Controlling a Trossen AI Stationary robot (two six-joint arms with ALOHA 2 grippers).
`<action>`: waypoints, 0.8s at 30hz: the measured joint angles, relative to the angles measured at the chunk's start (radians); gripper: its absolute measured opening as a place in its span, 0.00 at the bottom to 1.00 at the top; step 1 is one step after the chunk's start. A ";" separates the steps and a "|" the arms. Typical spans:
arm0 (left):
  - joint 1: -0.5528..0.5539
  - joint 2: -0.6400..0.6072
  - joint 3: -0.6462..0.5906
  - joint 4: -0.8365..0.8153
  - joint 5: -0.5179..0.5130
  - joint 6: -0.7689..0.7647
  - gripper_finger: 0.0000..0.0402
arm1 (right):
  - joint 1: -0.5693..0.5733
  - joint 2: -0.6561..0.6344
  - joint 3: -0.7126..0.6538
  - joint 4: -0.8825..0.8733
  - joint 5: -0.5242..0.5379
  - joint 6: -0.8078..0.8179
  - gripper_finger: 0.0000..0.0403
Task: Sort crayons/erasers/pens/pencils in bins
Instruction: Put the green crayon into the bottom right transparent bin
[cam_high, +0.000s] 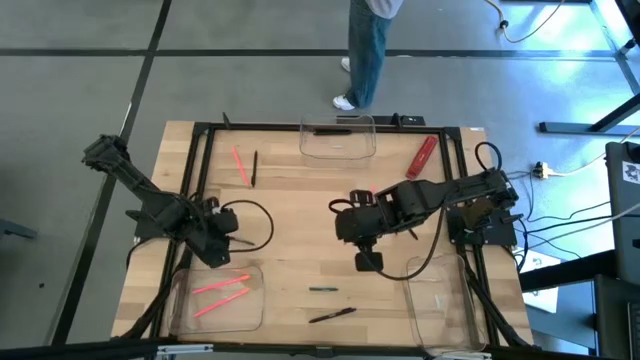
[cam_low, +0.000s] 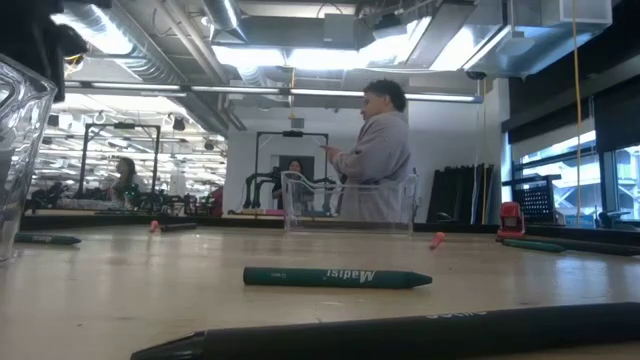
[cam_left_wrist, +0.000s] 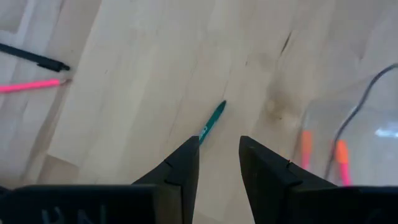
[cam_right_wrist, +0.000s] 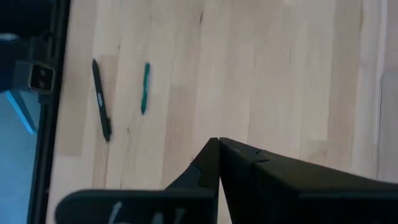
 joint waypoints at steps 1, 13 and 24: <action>0.006 0.000 -0.014 0.009 0.010 0.006 0.27 | 0.002 0.000 0.000 0.012 0.000 0.000 0.02; 0.022 0.001 -0.065 0.057 0.035 0.064 0.25 | 0.082 0.015 -0.246 0.350 0.042 -0.029 0.02; 0.022 0.001 -0.065 0.057 0.034 0.111 0.25 | 0.101 0.016 -0.432 0.623 0.042 0.080 0.04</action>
